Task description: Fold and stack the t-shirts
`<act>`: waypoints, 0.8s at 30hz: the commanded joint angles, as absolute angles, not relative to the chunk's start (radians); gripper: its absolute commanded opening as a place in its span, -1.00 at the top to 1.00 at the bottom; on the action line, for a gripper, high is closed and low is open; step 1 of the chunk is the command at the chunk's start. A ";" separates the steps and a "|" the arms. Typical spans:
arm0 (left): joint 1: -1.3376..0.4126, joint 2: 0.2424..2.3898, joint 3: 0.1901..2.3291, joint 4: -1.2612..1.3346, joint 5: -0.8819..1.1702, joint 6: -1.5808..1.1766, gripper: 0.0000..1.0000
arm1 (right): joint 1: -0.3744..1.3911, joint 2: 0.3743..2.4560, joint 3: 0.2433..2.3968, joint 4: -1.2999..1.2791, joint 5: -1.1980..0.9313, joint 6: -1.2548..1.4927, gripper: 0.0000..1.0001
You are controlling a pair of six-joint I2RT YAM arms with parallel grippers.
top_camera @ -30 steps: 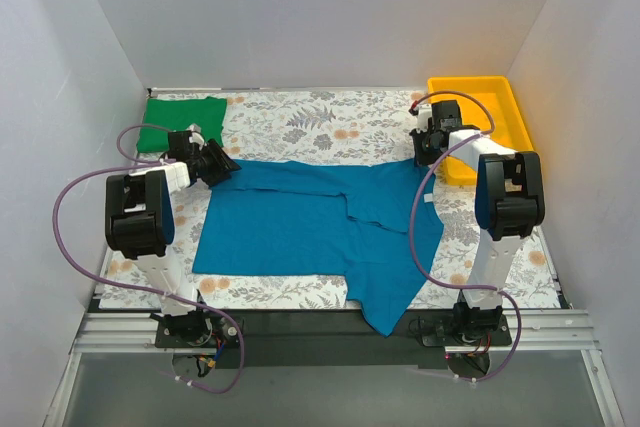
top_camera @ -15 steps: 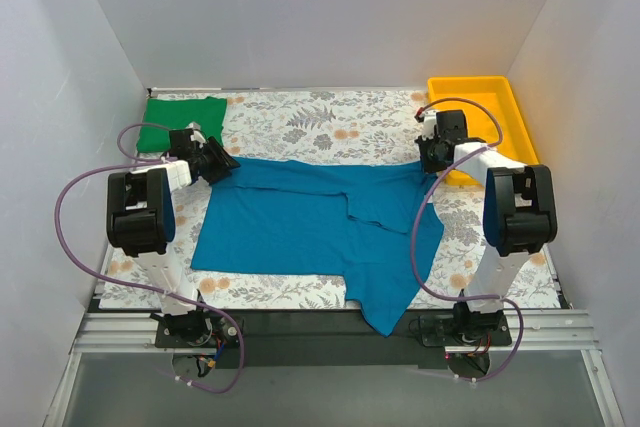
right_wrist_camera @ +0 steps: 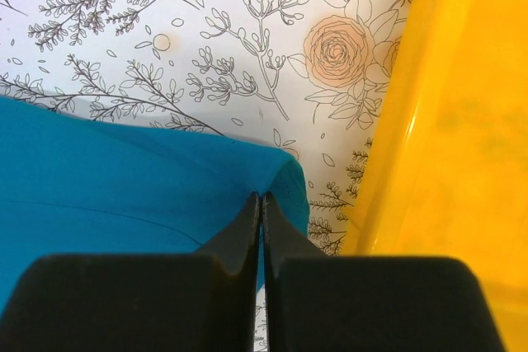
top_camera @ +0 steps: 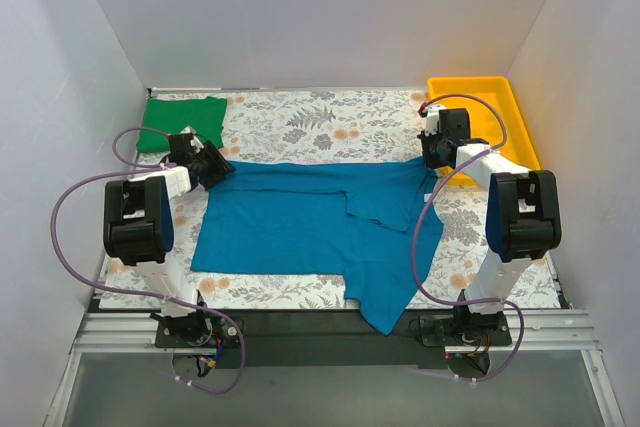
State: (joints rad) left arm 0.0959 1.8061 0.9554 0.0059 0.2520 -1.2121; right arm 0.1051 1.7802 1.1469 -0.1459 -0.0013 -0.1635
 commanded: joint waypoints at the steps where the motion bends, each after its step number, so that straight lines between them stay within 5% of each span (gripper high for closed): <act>1: 0.109 1.755 0.916 -0.055 0.132 -1.187 0.08 | 0.098 1.755 1.146 -0.094 0.032 -0.170 0.97; 11: 0.110 1.671 0.928 -0.006 0.231 -1.164 -0.04 | 0.100 1.758 1.158 -0.084 -0.060 -0.196 0.94; 13: 0.110 1.640 0.931 -0.006 0.253 -1.160 -0.08 | 0.101 1.761 1.176 -0.086 -0.107 -0.206 0.84; 20: 0.112 1.419 0.887 -0.006 0.150 -1.137 -0.34 | 0.118 1.695 1.210 -0.136 -0.268 -0.328 -0.11; 24: 0.120 1.339 0.792 -0.038 0.123 -1.152 -0.41 | 0.173 1.645 1.189 -0.198 -0.409 -0.434 -0.22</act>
